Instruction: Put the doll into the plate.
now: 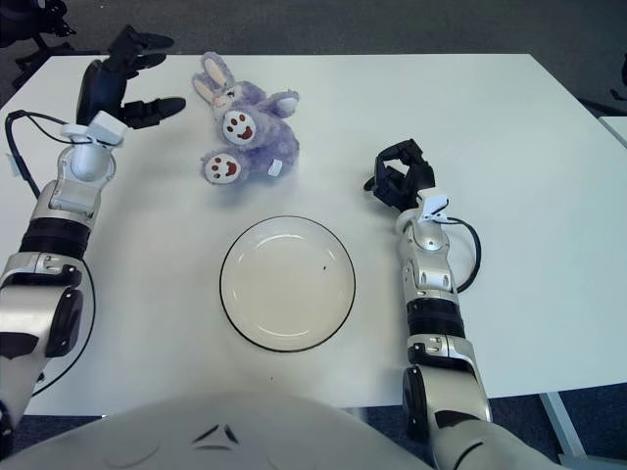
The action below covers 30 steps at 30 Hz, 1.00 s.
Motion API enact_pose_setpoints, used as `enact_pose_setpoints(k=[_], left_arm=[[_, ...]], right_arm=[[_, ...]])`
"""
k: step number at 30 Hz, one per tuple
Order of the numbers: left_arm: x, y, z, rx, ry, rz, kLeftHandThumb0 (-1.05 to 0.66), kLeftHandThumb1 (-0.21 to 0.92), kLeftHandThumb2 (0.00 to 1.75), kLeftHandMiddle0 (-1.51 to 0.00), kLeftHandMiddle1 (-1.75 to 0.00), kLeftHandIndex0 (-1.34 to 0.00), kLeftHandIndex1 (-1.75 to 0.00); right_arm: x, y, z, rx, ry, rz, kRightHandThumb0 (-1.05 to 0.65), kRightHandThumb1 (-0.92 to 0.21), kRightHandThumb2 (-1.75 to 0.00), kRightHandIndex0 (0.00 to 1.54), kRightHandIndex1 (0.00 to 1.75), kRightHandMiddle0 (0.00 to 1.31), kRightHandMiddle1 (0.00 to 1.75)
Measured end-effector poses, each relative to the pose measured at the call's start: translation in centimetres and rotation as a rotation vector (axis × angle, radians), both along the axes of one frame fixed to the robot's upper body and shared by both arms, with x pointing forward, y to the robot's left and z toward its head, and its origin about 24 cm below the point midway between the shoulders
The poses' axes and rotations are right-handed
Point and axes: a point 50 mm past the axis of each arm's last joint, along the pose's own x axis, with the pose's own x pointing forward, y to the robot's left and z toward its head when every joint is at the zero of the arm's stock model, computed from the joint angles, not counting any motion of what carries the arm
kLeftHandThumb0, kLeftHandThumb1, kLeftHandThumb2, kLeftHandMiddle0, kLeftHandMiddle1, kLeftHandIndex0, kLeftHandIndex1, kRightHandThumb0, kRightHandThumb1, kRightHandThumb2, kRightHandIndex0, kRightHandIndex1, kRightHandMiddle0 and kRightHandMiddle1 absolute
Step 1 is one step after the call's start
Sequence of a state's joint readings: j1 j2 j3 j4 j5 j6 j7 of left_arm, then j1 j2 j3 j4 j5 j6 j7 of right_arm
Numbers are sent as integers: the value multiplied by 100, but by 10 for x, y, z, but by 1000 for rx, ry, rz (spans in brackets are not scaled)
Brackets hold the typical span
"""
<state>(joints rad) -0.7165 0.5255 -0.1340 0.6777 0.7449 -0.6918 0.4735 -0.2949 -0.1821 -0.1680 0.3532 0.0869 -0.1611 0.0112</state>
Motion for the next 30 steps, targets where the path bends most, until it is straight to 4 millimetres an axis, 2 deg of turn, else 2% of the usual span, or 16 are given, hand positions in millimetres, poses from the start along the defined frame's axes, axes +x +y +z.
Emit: enact_pose_setpoints(k=[4, 11, 19, 30], left_arm=[[3, -6, 4, 183, -46, -44, -51, 88, 0, -41, 0, -35, -6], [10, -12, 15, 319, -73, -61, -54, 87, 0, -35, 0, -29, -1], [15, -18, 10, 491, -3, -42, -55, 86, 0, -31, 0, -27, 0], [19, -27, 2, 610, 37, -49, -60, 88, 1, -26, 0, -23, 0]], right_arm=[[1, 0, 0, 1, 9, -2, -39, -65, -88, 86, 175, 37, 175], [1, 1, -1, 0, 15, 0, -39, -65, -88, 86, 175, 37, 175], [1, 1, -1, 0, 20, 2, -39, -65, -88, 86, 175, 37, 175], [1, 1, -1, -1, 20, -4, -39, -65, -88, 86, 175, 37, 175]])
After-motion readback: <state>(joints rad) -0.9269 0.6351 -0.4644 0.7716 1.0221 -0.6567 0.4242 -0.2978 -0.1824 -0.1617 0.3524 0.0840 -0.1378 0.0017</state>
